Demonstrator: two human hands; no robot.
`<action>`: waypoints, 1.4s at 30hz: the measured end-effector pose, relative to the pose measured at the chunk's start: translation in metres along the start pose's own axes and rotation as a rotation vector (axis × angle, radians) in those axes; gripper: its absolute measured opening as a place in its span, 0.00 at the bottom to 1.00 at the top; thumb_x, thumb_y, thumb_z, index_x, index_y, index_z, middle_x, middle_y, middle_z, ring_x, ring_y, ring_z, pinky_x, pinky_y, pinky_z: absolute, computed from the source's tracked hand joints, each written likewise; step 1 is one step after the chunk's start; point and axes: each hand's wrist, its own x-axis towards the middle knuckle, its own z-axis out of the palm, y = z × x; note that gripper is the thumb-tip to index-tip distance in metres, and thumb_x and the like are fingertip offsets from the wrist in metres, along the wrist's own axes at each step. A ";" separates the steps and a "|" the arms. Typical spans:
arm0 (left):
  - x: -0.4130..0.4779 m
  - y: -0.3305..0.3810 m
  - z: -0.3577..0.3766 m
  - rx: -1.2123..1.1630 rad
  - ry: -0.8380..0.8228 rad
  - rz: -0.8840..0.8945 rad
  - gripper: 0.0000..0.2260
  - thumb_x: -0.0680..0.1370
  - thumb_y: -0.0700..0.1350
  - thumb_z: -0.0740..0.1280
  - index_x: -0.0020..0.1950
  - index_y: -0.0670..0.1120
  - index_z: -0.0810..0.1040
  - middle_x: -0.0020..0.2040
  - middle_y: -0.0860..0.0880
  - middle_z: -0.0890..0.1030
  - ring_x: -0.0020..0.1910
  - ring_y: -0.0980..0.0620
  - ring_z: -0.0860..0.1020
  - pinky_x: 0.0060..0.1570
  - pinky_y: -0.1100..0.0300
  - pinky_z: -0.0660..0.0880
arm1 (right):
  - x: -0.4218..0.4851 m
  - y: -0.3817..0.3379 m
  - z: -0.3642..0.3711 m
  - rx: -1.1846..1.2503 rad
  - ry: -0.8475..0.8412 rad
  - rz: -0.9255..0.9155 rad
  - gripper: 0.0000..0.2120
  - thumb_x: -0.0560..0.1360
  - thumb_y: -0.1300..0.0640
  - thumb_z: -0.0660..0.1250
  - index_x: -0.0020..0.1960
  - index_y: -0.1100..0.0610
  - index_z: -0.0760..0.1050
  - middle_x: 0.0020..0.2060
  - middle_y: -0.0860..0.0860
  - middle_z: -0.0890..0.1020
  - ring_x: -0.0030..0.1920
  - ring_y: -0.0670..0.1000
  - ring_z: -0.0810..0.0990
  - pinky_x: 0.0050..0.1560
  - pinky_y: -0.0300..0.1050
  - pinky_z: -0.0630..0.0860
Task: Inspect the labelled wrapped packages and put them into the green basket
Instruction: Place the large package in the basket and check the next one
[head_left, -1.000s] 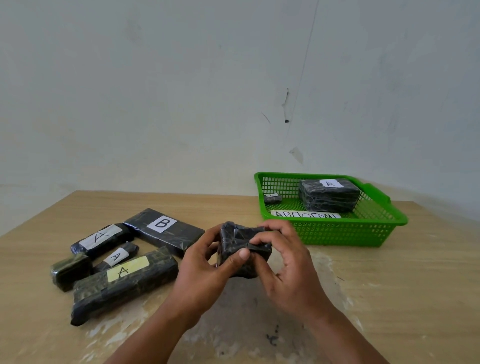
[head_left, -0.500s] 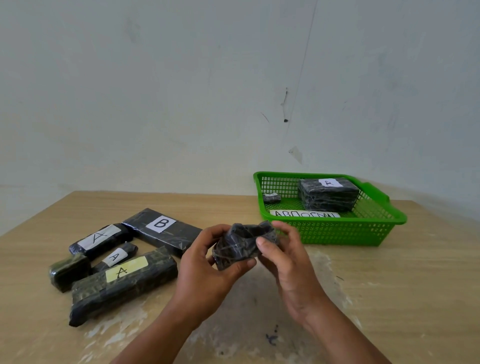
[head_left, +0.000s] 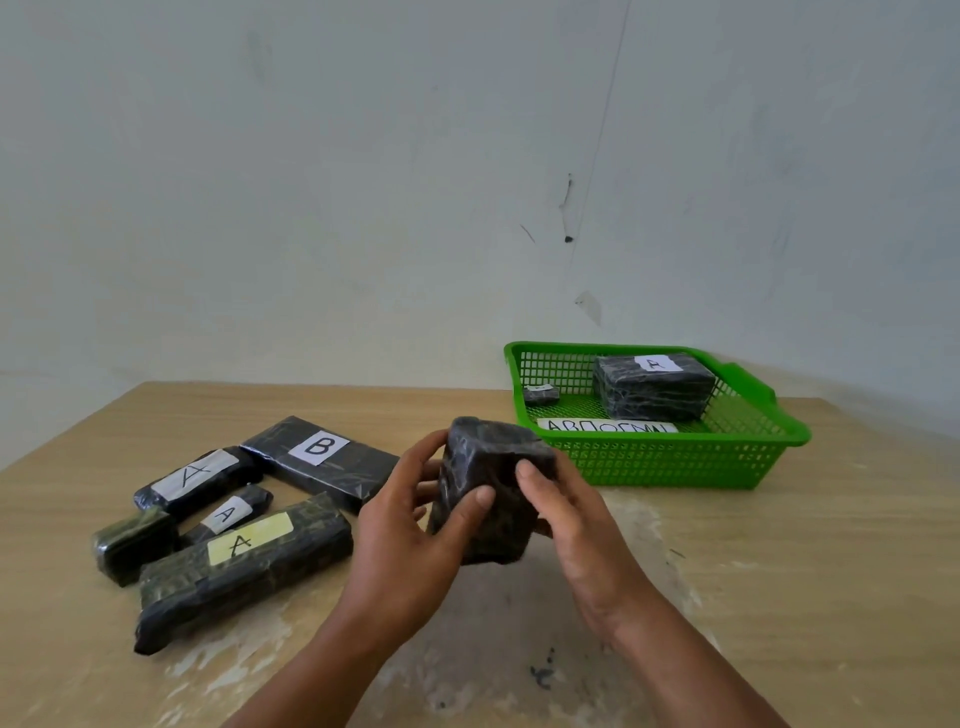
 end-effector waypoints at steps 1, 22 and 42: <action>-0.001 0.002 -0.001 -0.031 -0.010 -0.025 0.27 0.72 0.57 0.74 0.71 0.66 0.73 0.54 0.58 0.83 0.53 0.59 0.83 0.52 0.51 0.85 | 0.000 0.000 0.000 0.006 0.008 -0.005 0.12 0.82 0.50 0.67 0.65 0.47 0.81 0.58 0.49 0.87 0.60 0.48 0.85 0.54 0.42 0.83; 0.000 0.001 0.001 -0.033 -0.033 -0.191 0.07 0.79 0.49 0.72 0.56 0.55 0.77 0.49 0.49 0.85 0.47 0.51 0.86 0.45 0.50 0.86 | -0.001 0.007 0.003 -0.274 -0.007 0.011 0.09 0.80 0.53 0.72 0.60 0.50 0.84 0.51 0.49 0.89 0.54 0.48 0.88 0.60 0.53 0.84; 0.004 0.007 -0.002 -0.320 -0.055 -0.351 0.11 0.81 0.39 0.69 0.57 0.54 0.83 0.50 0.44 0.85 0.45 0.48 0.87 0.43 0.53 0.84 | 0.002 0.009 -0.005 -0.040 0.081 0.049 0.11 0.78 0.63 0.73 0.56 0.49 0.84 0.52 0.59 0.87 0.50 0.56 0.88 0.47 0.50 0.84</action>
